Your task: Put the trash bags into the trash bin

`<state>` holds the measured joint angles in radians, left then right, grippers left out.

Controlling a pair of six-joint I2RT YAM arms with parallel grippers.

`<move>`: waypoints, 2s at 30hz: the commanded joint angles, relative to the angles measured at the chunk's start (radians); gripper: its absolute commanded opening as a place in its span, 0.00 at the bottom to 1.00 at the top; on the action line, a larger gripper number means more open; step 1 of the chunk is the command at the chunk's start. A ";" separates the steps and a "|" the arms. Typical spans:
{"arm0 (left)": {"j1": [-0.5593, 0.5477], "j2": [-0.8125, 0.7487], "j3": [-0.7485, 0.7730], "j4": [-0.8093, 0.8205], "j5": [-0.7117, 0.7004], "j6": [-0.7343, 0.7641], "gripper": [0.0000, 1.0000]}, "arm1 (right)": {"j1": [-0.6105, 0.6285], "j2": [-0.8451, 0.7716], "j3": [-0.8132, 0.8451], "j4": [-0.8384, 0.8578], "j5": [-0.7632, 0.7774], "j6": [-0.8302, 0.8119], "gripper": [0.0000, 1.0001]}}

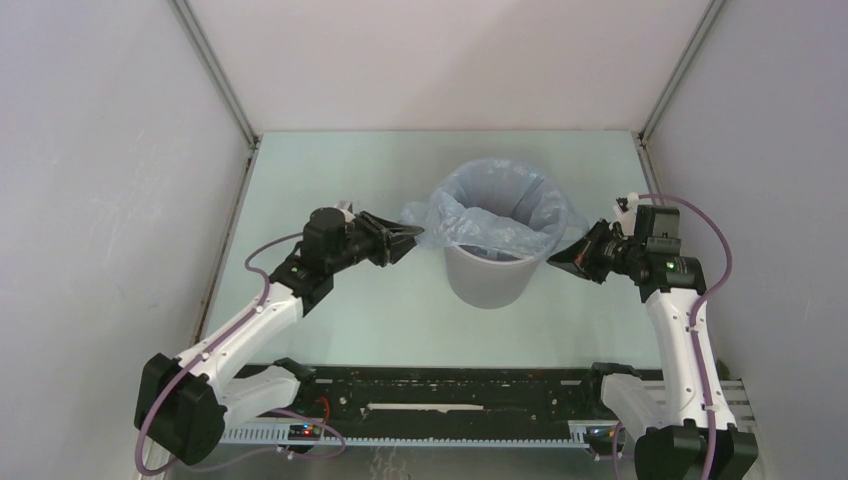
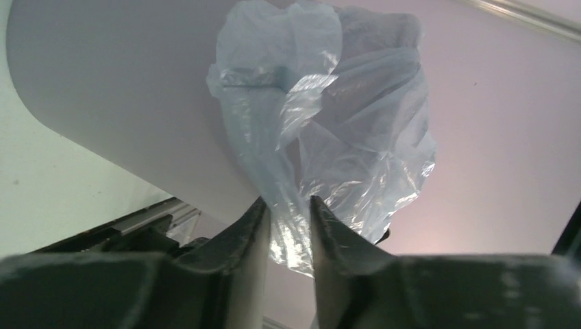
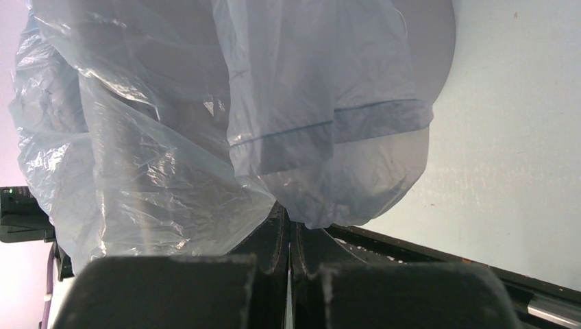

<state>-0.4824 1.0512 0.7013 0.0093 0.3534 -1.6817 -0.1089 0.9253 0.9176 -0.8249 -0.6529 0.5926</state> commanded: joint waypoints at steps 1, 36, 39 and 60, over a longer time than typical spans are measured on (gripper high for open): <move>-0.012 -0.007 -0.019 0.004 0.024 0.048 0.24 | -0.002 -0.012 0.024 0.016 -0.005 -0.007 0.00; 0.010 0.250 0.023 -0.142 0.110 0.400 0.00 | 0.000 0.104 0.024 -0.018 0.052 -0.138 0.00; 0.006 0.286 0.066 -0.144 0.130 0.426 0.03 | -0.001 0.125 0.024 -0.018 0.045 -0.162 0.01; -0.001 0.378 0.141 -0.180 0.201 0.522 0.16 | -0.033 0.137 0.328 -0.151 0.308 -0.269 0.69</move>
<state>-0.4801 1.4162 0.7685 -0.1516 0.5095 -1.2190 -0.1215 0.9878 1.1927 -1.0252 -0.4095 0.3828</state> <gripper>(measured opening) 0.148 0.687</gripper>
